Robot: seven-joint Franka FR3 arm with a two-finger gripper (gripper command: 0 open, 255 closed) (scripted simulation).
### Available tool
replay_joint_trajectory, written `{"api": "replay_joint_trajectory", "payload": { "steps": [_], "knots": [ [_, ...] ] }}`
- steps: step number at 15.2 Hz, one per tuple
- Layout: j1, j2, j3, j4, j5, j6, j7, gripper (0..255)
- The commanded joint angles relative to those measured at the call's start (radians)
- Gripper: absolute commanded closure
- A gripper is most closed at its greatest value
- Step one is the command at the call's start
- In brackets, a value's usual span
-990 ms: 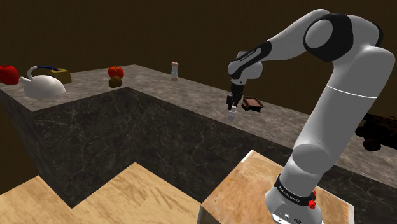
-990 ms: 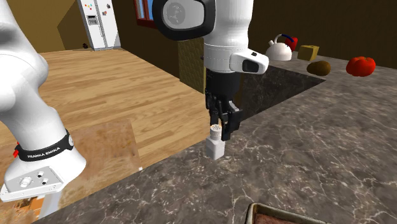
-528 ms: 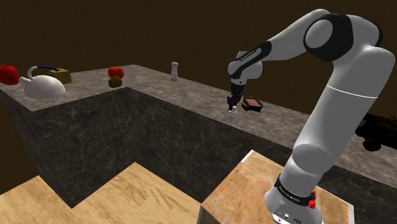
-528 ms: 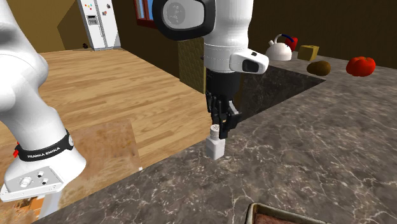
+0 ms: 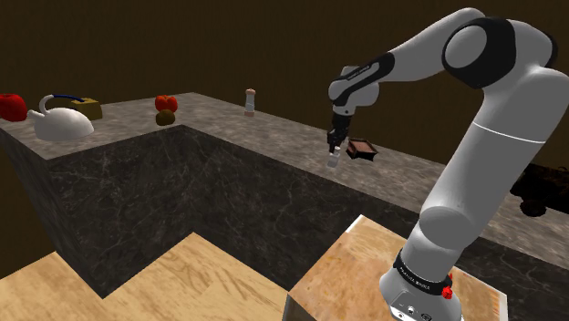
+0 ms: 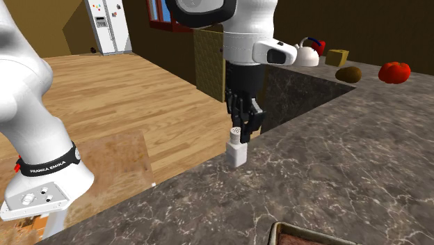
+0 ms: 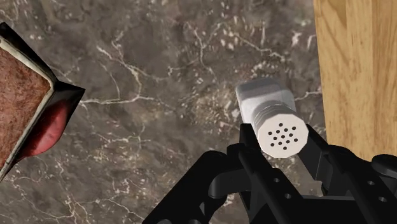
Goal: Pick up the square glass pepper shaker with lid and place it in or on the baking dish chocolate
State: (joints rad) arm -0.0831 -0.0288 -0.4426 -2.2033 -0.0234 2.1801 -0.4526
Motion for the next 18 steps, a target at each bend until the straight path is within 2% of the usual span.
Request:
{"api": "replay_joint_trajectory", "payload": {
  "steps": [1,18],
  "knots": [
    [0.001,-0.015,0.001,0.014,-0.007,-0.028,0.006,255],
    [0.004,-0.091,0.014,0.171,-0.037,-0.255,0.028,255]
  ]
}}
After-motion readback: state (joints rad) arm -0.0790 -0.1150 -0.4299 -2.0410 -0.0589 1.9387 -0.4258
